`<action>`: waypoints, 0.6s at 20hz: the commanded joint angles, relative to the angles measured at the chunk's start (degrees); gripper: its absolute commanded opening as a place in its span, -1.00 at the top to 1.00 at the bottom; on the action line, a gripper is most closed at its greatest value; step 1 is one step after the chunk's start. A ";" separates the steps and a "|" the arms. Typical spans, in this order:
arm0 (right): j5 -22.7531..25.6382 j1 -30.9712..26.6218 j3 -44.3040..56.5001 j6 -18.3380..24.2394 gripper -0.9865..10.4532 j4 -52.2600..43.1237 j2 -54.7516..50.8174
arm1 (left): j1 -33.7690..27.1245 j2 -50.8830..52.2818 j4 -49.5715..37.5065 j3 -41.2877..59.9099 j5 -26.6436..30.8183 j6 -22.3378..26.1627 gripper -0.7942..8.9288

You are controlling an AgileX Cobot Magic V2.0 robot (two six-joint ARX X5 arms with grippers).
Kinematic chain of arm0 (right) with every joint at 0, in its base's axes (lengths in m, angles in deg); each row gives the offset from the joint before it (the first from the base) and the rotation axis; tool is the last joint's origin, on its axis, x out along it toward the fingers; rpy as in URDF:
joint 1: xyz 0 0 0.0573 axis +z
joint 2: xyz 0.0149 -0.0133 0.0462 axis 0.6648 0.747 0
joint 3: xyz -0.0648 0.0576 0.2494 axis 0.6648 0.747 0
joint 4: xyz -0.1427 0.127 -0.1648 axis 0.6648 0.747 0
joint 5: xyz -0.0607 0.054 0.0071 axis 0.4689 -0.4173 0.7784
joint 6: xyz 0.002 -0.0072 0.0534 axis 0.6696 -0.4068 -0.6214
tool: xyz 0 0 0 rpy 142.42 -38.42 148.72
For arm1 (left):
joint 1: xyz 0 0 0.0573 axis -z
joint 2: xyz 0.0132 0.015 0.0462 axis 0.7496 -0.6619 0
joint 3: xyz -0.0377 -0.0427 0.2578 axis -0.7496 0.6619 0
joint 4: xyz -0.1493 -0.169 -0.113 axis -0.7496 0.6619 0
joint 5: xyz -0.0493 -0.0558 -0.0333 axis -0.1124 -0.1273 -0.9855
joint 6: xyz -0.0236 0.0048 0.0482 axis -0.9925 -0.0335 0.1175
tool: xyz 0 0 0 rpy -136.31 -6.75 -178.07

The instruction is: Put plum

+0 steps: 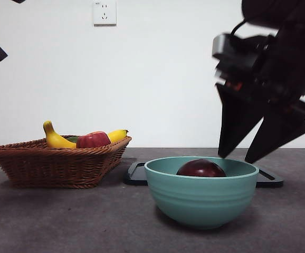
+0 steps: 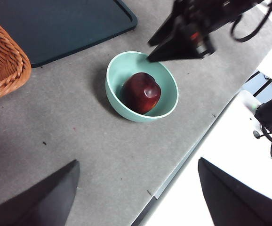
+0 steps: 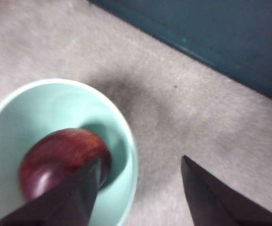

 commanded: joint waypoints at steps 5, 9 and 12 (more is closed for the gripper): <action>0.98 1.55 -0.26 -1.01 0.65 -2.64 5.38 | 0.26 -0.24 -0.50 -0.22 -0.35 0.04 0.01; 0.61 2.10 -0.26 -1.01 0.81 -3.17 5.38 | 0.26 -0.26 -0.50 -0.22 -0.35 0.07 0.01; -0.76 2.14 -0.28 -1.88 0.81 -3.19 5.01 | 0.26 -0.26 -0.52 -0.22 -0.35 0.07 0.01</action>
